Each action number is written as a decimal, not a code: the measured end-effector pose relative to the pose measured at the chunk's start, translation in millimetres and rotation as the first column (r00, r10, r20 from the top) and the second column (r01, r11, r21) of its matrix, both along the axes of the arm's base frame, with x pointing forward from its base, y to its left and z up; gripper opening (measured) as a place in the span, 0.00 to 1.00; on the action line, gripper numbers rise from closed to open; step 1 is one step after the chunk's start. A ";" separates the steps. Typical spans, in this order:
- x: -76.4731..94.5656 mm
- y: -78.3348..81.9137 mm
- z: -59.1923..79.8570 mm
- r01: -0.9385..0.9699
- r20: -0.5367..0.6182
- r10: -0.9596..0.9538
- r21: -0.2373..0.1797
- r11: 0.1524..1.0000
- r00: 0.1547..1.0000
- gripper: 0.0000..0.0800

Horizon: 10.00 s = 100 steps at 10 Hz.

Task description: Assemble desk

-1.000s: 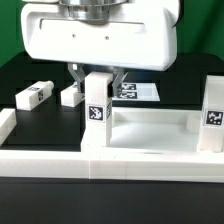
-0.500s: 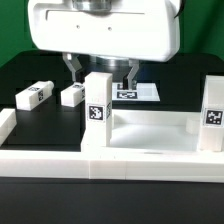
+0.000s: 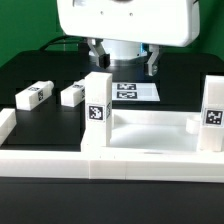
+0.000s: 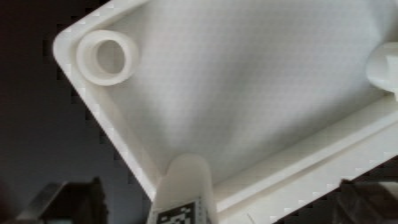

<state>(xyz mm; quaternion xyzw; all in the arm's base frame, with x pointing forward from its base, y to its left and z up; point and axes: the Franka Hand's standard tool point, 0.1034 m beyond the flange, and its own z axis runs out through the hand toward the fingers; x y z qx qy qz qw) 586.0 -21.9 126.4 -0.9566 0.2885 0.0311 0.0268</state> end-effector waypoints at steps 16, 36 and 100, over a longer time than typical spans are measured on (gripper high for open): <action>-47.2 24.2 -7.5 0.313 -0.032 -0.313 0.000 0.950 0.949 0.81; -65.6 39.9 -60.2 0.809 -0.148 -0.815 -0.117 0.576 0.559 0.81; -71.0 -24.0 -115.6 -0.488 0.012 0.490 -0.067 0.870 0.872 0.08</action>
Offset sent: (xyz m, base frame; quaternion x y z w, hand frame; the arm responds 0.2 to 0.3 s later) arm 0.0000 0.0000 0.0000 0.0000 0.0000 0.0000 1.0000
